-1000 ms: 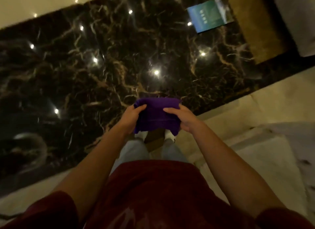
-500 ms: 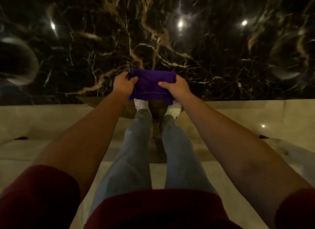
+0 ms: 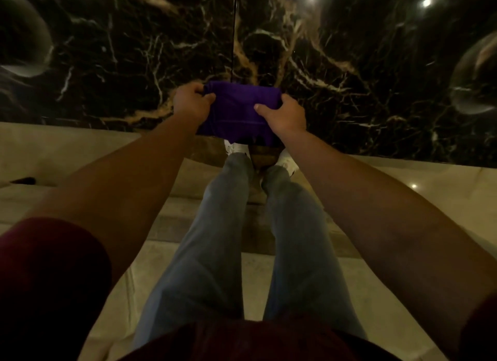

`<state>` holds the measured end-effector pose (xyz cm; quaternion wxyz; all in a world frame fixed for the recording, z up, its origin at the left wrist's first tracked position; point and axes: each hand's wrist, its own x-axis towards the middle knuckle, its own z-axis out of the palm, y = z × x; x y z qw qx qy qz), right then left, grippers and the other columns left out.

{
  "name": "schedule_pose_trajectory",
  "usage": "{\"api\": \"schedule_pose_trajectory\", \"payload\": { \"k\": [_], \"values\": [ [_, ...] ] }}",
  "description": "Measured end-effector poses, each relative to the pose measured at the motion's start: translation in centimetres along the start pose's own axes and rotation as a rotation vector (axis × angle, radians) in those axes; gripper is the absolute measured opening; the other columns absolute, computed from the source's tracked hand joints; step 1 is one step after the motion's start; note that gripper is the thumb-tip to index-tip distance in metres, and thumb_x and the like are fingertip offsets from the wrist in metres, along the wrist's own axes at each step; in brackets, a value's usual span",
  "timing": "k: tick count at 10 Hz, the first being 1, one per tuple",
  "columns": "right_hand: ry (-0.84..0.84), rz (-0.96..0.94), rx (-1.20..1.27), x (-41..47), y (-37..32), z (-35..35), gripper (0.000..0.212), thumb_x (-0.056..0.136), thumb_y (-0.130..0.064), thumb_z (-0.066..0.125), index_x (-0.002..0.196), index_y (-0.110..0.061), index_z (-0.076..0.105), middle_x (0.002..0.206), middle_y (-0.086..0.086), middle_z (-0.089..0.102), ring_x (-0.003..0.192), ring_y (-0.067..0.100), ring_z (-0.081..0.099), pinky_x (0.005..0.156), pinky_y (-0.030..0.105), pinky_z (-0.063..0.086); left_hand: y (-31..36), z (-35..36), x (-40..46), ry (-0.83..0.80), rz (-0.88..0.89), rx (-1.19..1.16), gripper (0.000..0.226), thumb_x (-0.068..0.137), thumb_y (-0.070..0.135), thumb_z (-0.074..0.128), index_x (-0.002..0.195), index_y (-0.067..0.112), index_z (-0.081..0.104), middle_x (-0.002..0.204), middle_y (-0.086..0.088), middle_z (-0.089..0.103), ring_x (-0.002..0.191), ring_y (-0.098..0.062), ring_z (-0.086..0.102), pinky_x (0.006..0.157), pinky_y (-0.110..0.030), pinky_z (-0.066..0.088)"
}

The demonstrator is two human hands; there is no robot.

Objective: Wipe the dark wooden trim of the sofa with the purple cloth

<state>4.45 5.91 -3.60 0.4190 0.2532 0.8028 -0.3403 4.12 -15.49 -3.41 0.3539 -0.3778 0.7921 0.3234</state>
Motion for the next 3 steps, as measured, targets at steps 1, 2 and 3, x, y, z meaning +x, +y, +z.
{"api": "schedule_pose_trajectory", "payload": {
  "k": [1, 2, 3],
  "values": [
    [-0.035, 0.035, -0.032, 0.4, -0.3, -0.5, 0.075, 0.086, -0.056, 0.076, 0.145, -0.015, 0.054, 0.142, 0.009, 0.061, 0.128, 0.031, 0.059, 0.106, 0.044, 0.052, 0.7, 0.0, 0.2, 0.021, 0.022, 0.026, 0.032, 0.099, 0.027, 0.065, 0.13, 0.017, 0.063, 0.107, -0.003, 0.067, 0.096, -0.019, 0.066, 0.095, -0.039, 0.058],
    [-0.062, 0.075, -0.086, -0.3, -0.8, -1.9, 0.077, 0.086, -0.056, 0.076, 0.147, -0.016, 0.05, 0.143, 0.009, 0.06, 0.127, 0.031, 0.06, 0.102, 0.042, 0.053, 1.6, -0.3, -0.3, 0.014, -0.005, -0.026, 0.034, 0.098, 0.027, 0.066, 0.13, 0.02, 0.06, 0.111, 0.0, 0.063, 0.095, -0.015, 0.065, 0.091, -0.038, 0.06],
    [-0.008, 0.078, -0.086, -1.0, -0.5, -3.0, 0.076, 0.087, -0.052, 0.077, 0.147, -0.019, 0.045, 0.14, 0.009, 0.059, 0.122, 0.031, 0.062, 0.094, 0.041, 0.055, 2.7, -0.6, -0.6, 0.02, 0.009, -0.027, 0.037, 0.097, 0.03, 0.066, 0.132, 0.021, 0.057, 0.127, -0.005, 0.06, 0.106, -0.02, 0.065, 0.095, -0.039, 0.059]
  ]
}}
